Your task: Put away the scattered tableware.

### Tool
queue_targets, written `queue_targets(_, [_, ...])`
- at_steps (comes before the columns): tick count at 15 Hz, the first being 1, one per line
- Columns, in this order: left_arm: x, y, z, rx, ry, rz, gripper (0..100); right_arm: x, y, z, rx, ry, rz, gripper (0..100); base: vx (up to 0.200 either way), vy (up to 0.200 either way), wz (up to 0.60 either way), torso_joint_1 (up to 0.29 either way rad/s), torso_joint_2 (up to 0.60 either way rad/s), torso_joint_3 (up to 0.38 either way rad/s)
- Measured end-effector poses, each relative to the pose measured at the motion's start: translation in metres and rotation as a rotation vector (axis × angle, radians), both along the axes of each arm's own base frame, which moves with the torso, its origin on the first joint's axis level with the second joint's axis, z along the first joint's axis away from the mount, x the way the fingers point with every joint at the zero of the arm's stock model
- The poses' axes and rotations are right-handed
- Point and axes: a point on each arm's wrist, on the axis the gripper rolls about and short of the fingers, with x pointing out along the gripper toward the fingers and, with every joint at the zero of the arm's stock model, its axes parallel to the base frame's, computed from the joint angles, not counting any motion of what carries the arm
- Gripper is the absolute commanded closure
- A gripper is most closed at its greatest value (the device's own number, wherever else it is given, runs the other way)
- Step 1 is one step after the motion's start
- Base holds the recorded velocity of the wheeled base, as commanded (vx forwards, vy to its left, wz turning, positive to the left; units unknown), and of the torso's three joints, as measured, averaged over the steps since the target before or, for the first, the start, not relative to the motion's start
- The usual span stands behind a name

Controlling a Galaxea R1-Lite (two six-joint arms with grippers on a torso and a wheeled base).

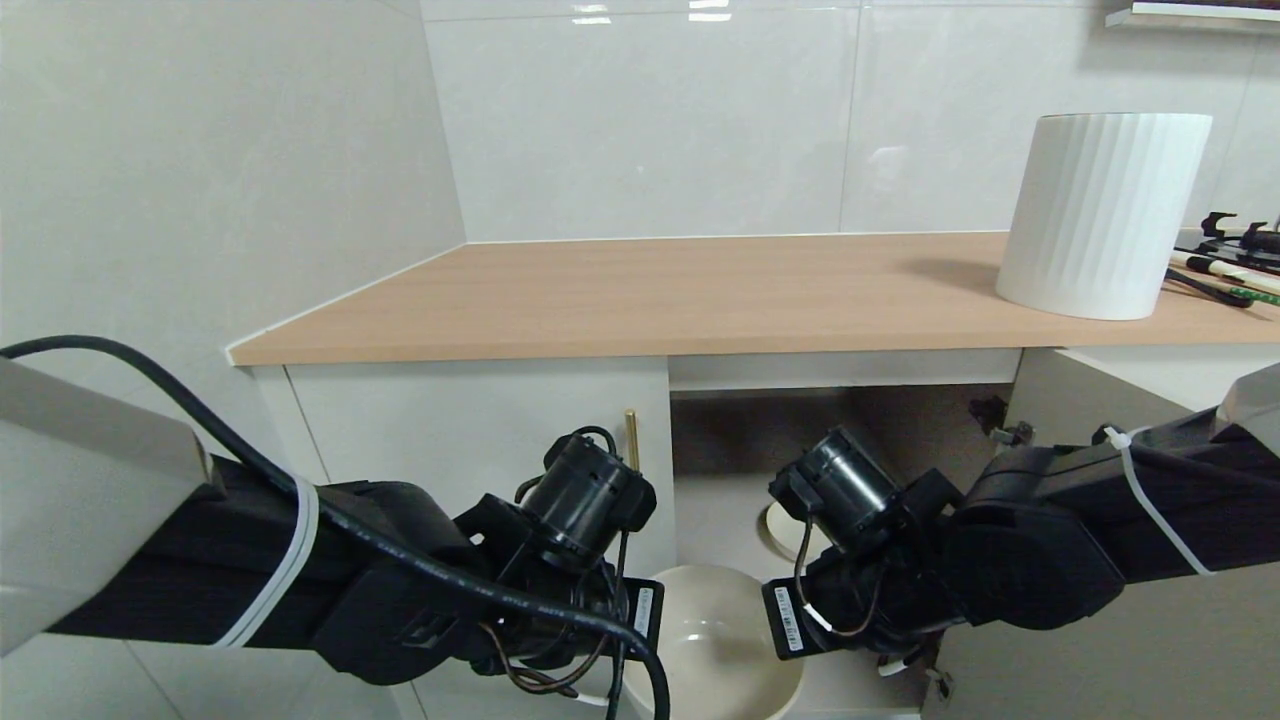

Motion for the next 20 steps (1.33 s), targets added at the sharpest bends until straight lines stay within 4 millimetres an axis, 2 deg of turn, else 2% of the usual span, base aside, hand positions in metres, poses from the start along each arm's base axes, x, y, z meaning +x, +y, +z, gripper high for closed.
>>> queue_targets(6, [0.0, 0.0, 0.0, 0.006, 0.0, 0.006, 0, -0.001, 0.001, -0.005, -0.026, 0.011, 0.0, 100, 0.0, 0.0, 0.0, 0.0, 0.0, 0.0])
queue_targets(9, [0.0, 0.0, 0.001, -0.001, -0.002, 0.005, 0, 0.006, 0.001, -0.011, -0.037, -0.005, -0.023, 100, 0.0, 0.0, 0.0, 0.0, 0.0, 0.0])
queue_targets(11, [0.001, 0.0, 0.001, -0.002, -0.002, 0.005, 0, 0.023, -0.002, -0.019, -0.045, -0.07, -0.093, 100, 0.0, 0.0, 0.0, 0.0, 0.0, 0.0])
queue_targets(14, [0.001, 0.0, 0.001, -0.004, -0.003, 0.007, 0, 0.059, -0.013, -0.034, 0.011, -0.188, -0.271, 100, 0.0, 0.0, 0.0, 0.0, 0.0, 0.0])
queue_targets(20, [0.0, 0.0, 0.003, -0.008, -0.009, 0.007, 0, 0.122, -0.056, -0.063, 0.038, -0.311, -0.482, 100, 0.0, 0.0, 0.0, 0.0, 0.0, 0.0])
